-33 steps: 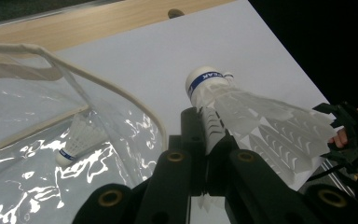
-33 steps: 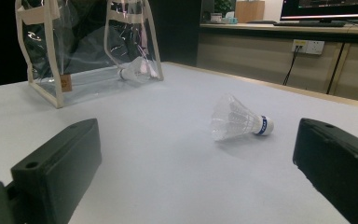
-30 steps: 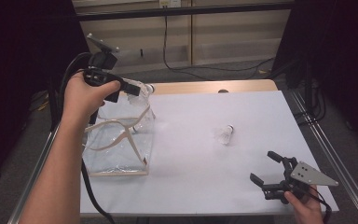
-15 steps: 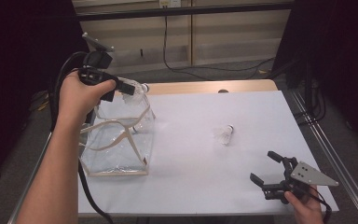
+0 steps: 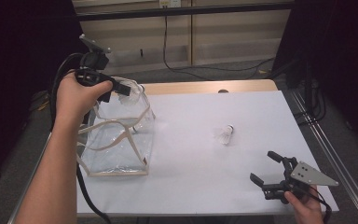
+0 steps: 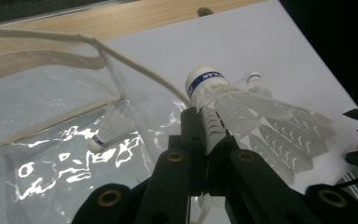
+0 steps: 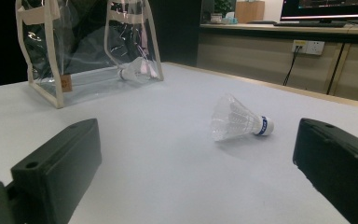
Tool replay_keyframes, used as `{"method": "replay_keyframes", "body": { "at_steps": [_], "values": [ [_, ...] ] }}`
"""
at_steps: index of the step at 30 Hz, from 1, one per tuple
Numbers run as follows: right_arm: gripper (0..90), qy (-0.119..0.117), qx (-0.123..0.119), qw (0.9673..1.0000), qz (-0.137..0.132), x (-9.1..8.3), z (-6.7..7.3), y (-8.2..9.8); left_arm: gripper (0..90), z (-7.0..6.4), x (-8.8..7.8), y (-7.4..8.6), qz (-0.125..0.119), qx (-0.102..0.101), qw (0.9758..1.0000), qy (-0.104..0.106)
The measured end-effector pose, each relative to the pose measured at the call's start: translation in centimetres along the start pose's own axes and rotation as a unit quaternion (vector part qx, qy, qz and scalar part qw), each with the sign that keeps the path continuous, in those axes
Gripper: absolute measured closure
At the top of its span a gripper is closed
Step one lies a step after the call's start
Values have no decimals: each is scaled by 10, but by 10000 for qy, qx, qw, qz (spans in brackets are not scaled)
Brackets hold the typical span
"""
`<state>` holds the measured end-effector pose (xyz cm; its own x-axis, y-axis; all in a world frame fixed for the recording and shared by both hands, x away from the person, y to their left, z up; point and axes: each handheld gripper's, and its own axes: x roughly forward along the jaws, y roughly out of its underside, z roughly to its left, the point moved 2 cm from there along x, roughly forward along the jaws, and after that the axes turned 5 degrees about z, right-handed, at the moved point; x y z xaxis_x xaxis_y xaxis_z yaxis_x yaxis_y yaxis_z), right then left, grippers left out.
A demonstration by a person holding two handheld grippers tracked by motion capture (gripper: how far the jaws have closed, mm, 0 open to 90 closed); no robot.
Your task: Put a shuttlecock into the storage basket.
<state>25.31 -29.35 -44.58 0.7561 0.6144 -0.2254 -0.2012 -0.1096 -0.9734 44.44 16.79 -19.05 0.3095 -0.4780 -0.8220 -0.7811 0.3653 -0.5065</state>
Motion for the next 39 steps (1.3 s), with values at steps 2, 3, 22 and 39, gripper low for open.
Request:
{"method": "replay_keyframes", "body": {
  "at_steps": [2, 3, 22, 39],
  "values": [
    [7, 4, -10, 10000, 0, 0, 0, 0, 896, 1, 1, 1, 13, -31, 10000, 19],
    [7, 0, -1, 10000, -4, 0, 0, 0, 896, 2, 1, 1, 23, -34, 10000, 36],
    [7, 4, 1, 10000, -5, 0, 0, 0, 895, 16, 8, 8, 93, -200, 9997, -81],
    [7, 7, -10, 10000, 0, 0, 0, 0, 895, 24, 11, 12, 76, -335, 9993, -129]
  ]
}}
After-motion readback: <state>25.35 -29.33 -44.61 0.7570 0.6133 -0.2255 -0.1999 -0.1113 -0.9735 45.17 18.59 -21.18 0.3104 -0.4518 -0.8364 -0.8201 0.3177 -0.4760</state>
